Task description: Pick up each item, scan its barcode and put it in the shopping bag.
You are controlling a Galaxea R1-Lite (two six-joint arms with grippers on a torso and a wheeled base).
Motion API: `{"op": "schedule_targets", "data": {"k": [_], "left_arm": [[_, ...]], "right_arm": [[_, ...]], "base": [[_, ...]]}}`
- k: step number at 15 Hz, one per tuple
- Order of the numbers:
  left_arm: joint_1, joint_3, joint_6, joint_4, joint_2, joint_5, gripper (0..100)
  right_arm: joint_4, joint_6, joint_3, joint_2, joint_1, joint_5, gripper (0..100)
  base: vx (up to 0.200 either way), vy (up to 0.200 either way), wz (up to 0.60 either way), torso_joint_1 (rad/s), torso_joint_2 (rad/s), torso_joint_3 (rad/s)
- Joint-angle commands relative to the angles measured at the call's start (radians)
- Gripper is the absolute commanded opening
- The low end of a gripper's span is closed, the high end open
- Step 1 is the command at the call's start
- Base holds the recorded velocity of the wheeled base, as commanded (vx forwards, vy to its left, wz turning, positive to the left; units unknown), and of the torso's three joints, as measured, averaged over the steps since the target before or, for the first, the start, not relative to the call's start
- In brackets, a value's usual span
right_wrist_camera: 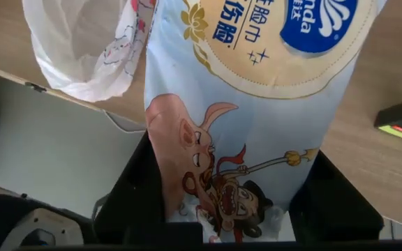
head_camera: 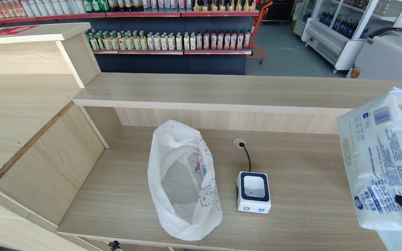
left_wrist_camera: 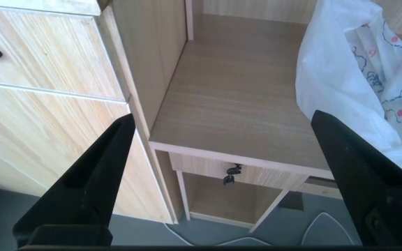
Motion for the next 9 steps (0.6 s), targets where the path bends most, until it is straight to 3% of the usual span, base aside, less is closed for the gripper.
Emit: {"op": "schedule_targets", "data": {"k": [1, 6, 8, 9], "left_arm": [[0.000, 0.000, 0.000, 0.000, 0.000, -0.001, 100], [0.000, 0.000, 0.000, 0.000, 0.000, 0.001, 100], [0.000, 0.000, 0.000, 0.000, 0.000, 0.001, 100], [0.000, 0.000, 0.000, 0.000, 0.000, 0.001, 100]], "right_arm": [[-0.006, -0.011, -0.031, 0.045, -0.026, -0.002, 0], [-0.033, -0.263, -0.034, 0.071, -0.123, -0.008, 0], [-0.030, -0.562, -0.028, 0.081, -0.249, -0.004, 0], [-0.029, -0.634, -0.028, 0.087, -0.275, 0.013, 0]], "base": [[0.000, 0.000, 0.00, 0.000, 0.00, 0.000], [0.000, 0.000, 0.00, 0.000, 0.00, 0.000], [0.000, 0.000, 0.00, 0.000, 0.00, 0.000], [0.000, 0.000, 0.00, 0.000, 0.00, 0.000]]}}
